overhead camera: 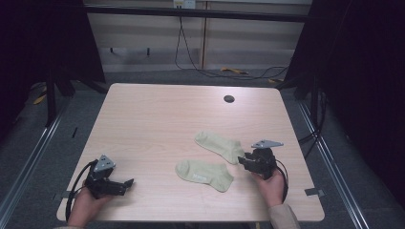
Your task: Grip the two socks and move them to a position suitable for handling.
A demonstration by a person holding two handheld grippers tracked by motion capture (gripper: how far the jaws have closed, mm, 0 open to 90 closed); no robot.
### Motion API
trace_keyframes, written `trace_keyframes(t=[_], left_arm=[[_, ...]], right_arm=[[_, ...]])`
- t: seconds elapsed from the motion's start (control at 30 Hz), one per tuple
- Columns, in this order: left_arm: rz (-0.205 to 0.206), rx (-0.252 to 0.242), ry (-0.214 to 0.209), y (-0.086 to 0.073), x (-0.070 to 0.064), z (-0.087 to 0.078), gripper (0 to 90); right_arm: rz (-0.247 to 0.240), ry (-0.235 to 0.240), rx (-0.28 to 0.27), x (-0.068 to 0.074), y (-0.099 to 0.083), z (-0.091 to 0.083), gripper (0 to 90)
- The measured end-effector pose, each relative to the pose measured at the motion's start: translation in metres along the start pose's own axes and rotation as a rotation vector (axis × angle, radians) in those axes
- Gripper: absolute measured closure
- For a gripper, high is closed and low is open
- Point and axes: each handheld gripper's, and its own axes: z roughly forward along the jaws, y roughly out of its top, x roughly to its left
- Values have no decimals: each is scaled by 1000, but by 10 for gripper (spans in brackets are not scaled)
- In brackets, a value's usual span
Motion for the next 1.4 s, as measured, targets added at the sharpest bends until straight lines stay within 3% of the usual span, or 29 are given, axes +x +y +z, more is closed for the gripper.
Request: trace_keyframes(t=[0.13,0.23,0.27,0.4,0.5,0.6,0.67,0.77,0.87,1.07,1.17,1.23,1.4], left_arm=[[-17,-6,9,0,0,-2,45],[-60,-33,-40,3,2,-6,240],[-76,-37,-31,6,1,-5,244],[-57,-52,-22,15,-6,-5,284],[-18,-55,-22,24,-14,-4,341],[14,-69,-54,35,-26,1,390],[35,-76,-78,41,-34,4,435],[69,-81,-105,50,-45,9,462],[87,-82,-121,56,-54,14,512],[117,-84,-147,64,-64,21,512],[118,-84,-154,69,-70,26,496],[116,-91,-166,72,-75,29,495],[104,-68,-171,81,-85,39,495]], right_arm=[[-12,18,-13,11,1,-7,552],[-24,48,-32,24,2,-10,587],[-33,61,-32,26,2,-10,594],[-91,76,-18,40,3,-9,632],[-120,85,-9,48,2,-8,639],[-123,94,-5,54,1,-6,632],[-136,76,2,59,1,-7,632],[-124,69,4,60,1,-8,633],[-60,78,9,57,-2,-10,645],[-62,60,-17,58,-4,-15,642],[-23,42,-66,57,-3,-20,557],[-5,58,-84,55,-2,-22,531],[-20,75,-98,58,1,-20,448]])
